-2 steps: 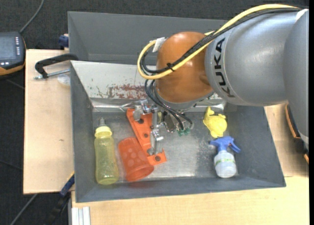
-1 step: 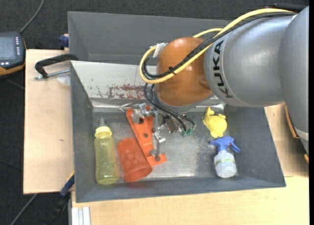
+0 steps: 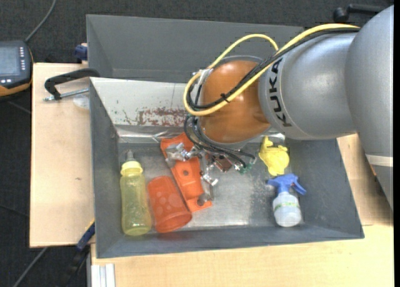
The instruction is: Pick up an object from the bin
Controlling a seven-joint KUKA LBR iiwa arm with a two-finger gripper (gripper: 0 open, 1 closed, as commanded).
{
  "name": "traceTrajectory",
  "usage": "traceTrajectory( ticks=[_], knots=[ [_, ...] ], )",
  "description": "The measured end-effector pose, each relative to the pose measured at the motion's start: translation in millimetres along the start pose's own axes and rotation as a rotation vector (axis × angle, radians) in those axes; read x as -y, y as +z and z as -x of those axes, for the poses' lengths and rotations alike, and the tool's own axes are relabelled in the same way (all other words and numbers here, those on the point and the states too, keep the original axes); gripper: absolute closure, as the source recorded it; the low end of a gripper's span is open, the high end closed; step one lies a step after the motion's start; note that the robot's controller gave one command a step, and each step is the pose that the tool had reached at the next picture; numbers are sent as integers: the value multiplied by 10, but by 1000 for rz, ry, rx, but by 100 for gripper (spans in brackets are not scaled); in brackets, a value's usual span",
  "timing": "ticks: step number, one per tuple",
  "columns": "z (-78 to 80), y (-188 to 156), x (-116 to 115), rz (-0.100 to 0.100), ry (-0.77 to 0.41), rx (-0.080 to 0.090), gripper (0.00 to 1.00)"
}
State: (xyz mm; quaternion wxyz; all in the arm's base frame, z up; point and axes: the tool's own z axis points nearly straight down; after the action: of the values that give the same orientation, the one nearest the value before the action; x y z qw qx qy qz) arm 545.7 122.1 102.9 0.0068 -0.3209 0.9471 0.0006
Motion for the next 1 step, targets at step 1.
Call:
traceTrajectory(
  ticks=[1],
  knots=[
    [-241,274,-153,-1,-53,5,100]
  ],
)
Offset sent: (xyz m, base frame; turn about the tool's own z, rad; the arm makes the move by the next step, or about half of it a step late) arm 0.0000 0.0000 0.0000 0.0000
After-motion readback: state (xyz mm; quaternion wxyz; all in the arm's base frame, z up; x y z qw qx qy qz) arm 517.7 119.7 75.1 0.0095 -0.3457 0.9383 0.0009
